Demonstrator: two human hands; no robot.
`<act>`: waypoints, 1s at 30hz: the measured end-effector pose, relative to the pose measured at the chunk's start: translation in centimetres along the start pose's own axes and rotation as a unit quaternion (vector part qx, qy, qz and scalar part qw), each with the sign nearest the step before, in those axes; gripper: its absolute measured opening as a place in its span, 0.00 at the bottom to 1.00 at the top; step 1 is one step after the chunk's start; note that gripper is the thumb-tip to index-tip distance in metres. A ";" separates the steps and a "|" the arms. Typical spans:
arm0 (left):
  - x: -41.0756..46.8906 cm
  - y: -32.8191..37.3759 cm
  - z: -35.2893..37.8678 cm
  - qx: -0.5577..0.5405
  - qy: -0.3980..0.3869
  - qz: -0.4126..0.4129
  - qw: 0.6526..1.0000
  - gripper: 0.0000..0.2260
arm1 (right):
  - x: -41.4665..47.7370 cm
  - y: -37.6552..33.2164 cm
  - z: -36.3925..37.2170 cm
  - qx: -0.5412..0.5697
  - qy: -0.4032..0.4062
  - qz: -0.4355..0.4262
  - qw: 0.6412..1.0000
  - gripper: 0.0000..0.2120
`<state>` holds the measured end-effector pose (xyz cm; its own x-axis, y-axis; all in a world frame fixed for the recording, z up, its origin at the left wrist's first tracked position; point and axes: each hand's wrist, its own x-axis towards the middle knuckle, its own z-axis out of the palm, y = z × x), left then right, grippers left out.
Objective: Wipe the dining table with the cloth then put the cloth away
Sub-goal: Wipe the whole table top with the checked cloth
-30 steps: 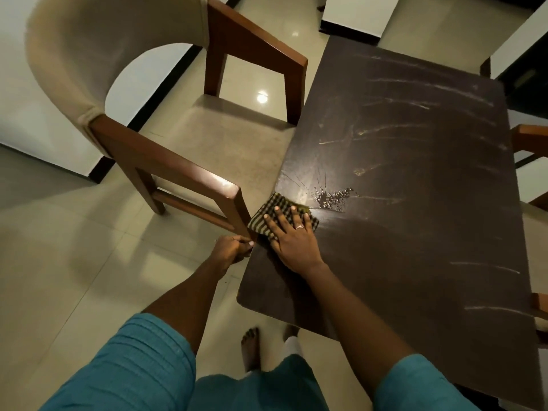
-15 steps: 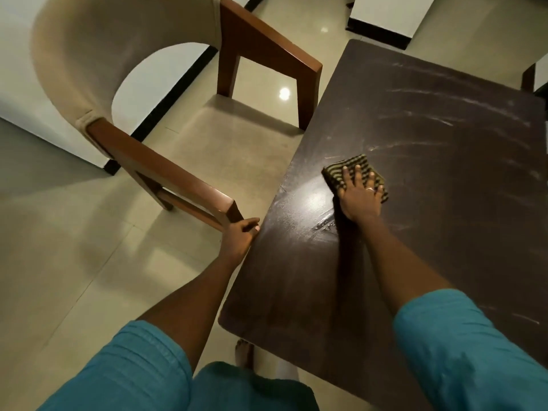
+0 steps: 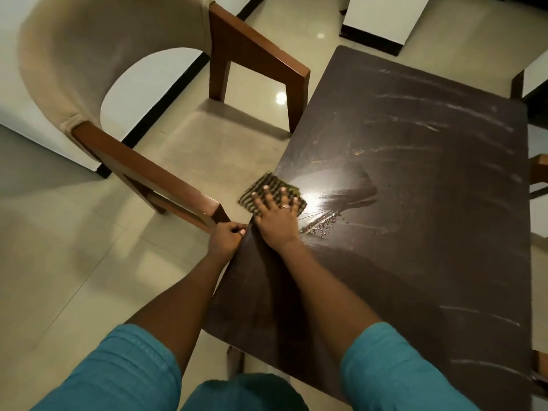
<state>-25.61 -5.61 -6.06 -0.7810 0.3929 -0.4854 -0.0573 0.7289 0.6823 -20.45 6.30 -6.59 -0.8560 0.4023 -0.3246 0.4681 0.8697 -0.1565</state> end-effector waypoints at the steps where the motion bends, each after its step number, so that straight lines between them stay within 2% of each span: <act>1: -0.1 0.0 0.1 0.010 0.005 -0.001 1.000 0.12 | 0.0 -0.6 0.3 -0.003 -0.003 -0.022 1.000 0.26; 6: 0.3 0.2 0.0 0.026 -0.004 -0.015 1.000 0.12 | 1.4 1.0 0.0 -0.045 -0.013 -0.060 0.997 0.25; 13: 0.4 -0.2 0.0 0.006 -0.008 -0.030 0.999 0.11 | 4.4 4.8 -2.4 -0.011 -0.004 -0.008 1.000 0.24; 18: 0.5 -0.5 0.0 0.005 -0.001 -0.028 1.000 0.10 | 5.4 9.1 -3.7 0.001 0.001 0.094 0.996 0.25; 23: 0.4 -0.4 0.0 0.001 -0.008 -0.025 1.000 0.10 | 3.6 13.8 -4.6 0.035 0.001 0.212 0.977 0.26; 27: 0.5 -0.4 0.0 0.002 -0.013 -0.018 1.000 0.10 | 2.6 12.5 -4.1 0.024 0.004 0.232 0.972 0.26; 30: 0.5 -0.5 0.1 -0.004 -0.017 -0.017 1.000 0.10 | 2.3 8.7 -3.3 0.000 0.003 0.188 0.982 0.26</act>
<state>-25.92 -5.70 -6.72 -0.7574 0.3871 -0.5258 -0.0881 0.7374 0.6697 -19.06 15.73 -5.67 -0.6231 0.6971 -0.3547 0.7521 0.6585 -0.0271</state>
